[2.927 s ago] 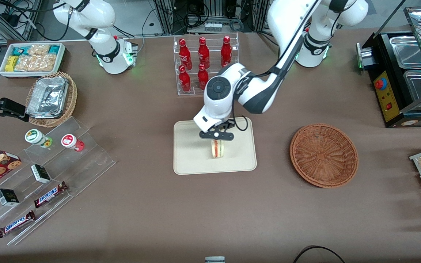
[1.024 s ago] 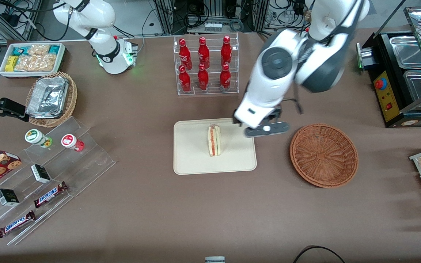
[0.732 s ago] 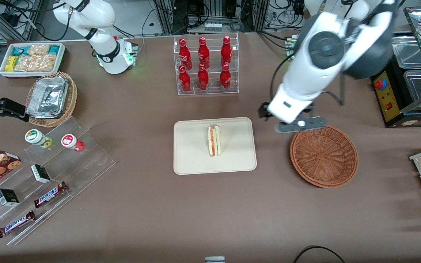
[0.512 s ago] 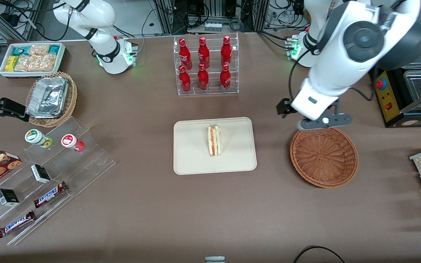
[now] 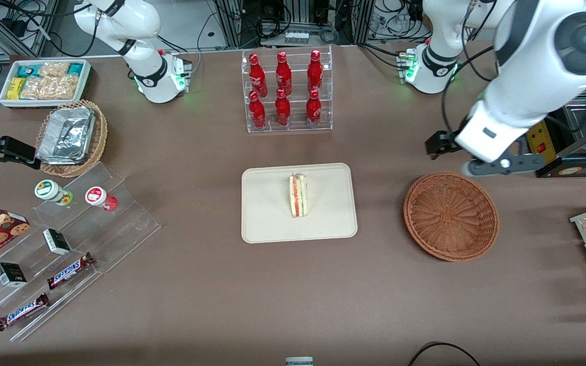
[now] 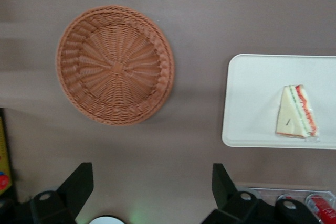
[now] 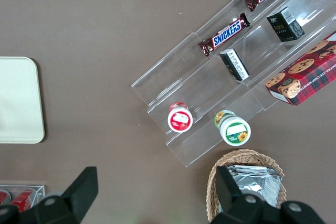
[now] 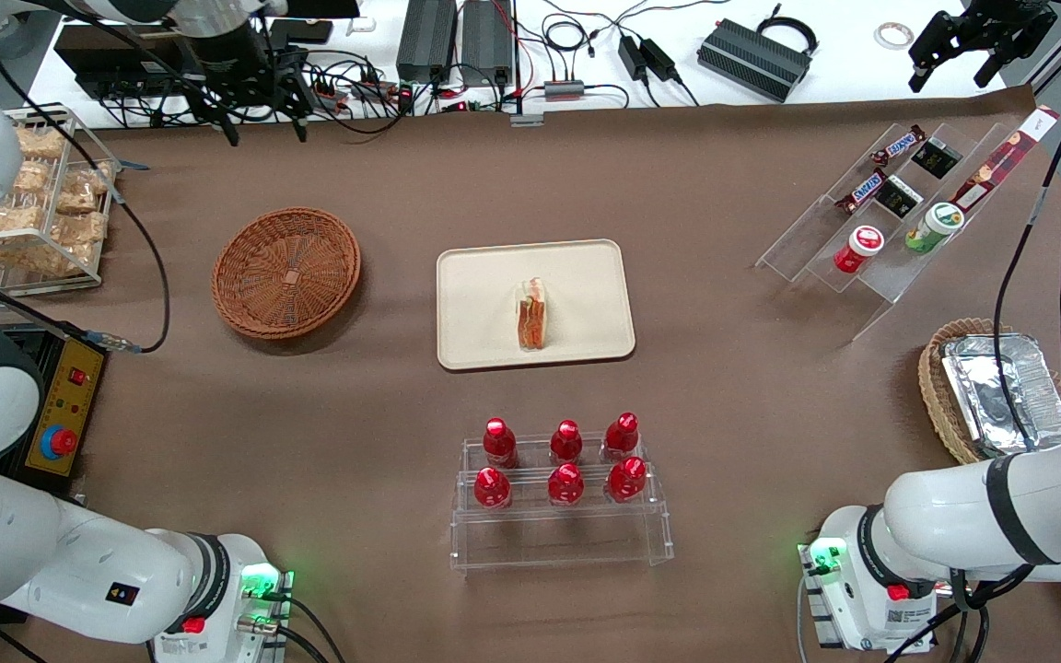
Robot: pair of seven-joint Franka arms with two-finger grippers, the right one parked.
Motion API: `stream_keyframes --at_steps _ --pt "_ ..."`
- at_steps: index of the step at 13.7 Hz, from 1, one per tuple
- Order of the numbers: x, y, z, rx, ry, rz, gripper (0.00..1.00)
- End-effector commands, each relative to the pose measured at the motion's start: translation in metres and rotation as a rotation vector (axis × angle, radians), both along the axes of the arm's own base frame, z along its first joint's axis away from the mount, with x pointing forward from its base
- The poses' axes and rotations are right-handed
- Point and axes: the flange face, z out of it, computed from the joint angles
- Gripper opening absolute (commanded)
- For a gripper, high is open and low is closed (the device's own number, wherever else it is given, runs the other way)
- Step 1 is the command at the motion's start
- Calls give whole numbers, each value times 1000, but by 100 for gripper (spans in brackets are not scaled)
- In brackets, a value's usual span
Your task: Place sandwich from basket to tray
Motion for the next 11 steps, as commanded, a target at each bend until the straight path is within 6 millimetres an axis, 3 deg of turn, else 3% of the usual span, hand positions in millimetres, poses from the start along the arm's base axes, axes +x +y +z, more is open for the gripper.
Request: stream_keyframes --at_steps 1,3,6,11 --pt "-12 48 23 -2 -8 -17 100" --pt "-12 79 30 -11 -2 -35 100" --pt "-14 101 36 -16 -14 -10 100" --pt "-15 107 37 -23 -9 -62 100"
